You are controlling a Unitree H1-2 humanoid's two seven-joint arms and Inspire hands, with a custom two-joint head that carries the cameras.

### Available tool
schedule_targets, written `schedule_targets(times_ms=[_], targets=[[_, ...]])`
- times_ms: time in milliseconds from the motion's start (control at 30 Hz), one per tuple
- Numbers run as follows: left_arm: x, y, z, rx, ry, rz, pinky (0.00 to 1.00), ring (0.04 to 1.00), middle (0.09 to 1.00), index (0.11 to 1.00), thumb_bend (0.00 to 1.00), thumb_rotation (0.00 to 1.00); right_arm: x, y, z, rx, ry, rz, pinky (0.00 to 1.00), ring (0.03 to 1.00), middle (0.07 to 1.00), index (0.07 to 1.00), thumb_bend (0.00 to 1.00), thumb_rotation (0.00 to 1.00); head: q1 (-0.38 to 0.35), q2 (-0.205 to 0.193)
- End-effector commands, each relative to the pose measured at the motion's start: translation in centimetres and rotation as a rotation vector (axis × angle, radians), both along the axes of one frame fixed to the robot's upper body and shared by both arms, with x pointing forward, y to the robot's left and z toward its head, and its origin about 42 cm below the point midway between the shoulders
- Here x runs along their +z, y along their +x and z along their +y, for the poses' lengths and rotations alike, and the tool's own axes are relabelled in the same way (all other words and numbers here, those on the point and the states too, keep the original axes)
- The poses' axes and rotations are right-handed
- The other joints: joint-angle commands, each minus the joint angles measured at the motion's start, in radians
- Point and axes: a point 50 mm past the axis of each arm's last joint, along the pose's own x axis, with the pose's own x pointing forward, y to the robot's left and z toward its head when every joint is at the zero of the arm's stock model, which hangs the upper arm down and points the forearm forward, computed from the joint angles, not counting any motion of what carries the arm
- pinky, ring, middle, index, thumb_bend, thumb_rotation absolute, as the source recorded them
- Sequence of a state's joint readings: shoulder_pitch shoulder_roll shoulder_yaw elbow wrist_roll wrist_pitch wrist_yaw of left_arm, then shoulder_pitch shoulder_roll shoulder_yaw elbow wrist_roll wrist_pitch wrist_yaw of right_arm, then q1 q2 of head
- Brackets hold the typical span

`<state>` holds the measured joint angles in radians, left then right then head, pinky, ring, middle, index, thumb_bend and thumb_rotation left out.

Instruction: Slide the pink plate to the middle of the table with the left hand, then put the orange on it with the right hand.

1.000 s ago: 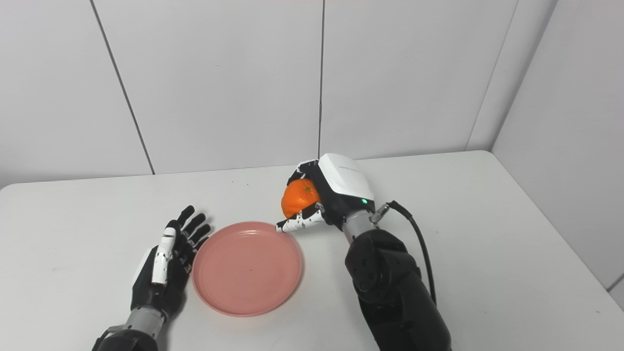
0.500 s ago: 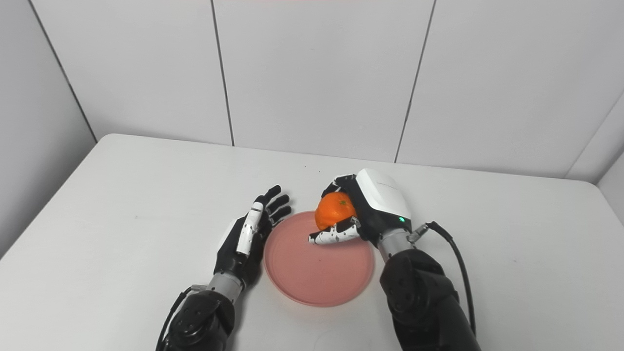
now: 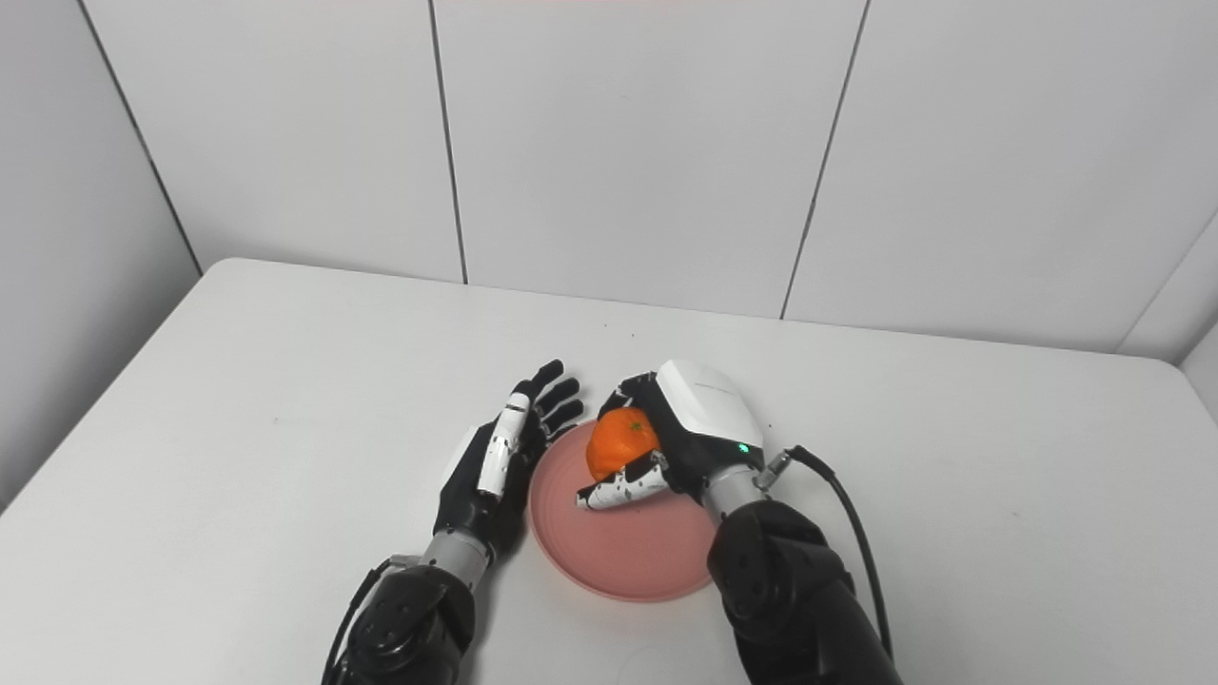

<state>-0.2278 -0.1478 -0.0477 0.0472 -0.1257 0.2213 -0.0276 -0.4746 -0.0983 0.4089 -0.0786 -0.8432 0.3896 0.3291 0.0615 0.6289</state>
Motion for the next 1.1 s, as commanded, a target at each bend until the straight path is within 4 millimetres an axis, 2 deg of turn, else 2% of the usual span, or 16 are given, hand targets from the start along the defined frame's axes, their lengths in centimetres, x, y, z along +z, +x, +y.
schedule_targets(times_ms=[0, 433, 767, 1067], targets=[[0.4, 0.2, -0.2, -0.001, -0.003, 0.002, 0.88, 0.899, 0.904, 0.892, 0.35, 1.0, 2.2, 0.6, 0.9, 0.015, 0.017, -0.099, 0.2, 0.302, 0.413, 0.487, 0.52, 0.13, 0.001, -0.001], [0.4, 0.4, 1.0, -0.004, 0.016, -0.014, 0.89, 0.907, 0.903, 0.89, 0.37, 1.0, 0.2, 0.5, 1.5, 0.003, -0.024, -0.065, 0.18, 0.275, 0.396, 0.487, 0.52, 0.14, -0.079, 0.016], [0.8, 0.3, 2.0, -0.001, 0.018, -0.008, 0.89, 0.904, 0.906, 0.899, 0.37, 1.0, -0.3, 0.5, 1.6, -0.013, -0.044, -0.061, 0.16, 0.254, 0.369, 0.487, 0.52, 0.14, -0.161, 0.025], [0.9, 0.3, 2.7, 0.001, 0.014, -0.011, 0.89, 0.896, 0.898, 0.896, 0.37, 1.0, -0.7, 0.6, 2.2, -0.017, -0.038, -0.056, 0.15, 0.238, 0.346, 0.487, 0.52, 0.14, -0.197, 0.026]])
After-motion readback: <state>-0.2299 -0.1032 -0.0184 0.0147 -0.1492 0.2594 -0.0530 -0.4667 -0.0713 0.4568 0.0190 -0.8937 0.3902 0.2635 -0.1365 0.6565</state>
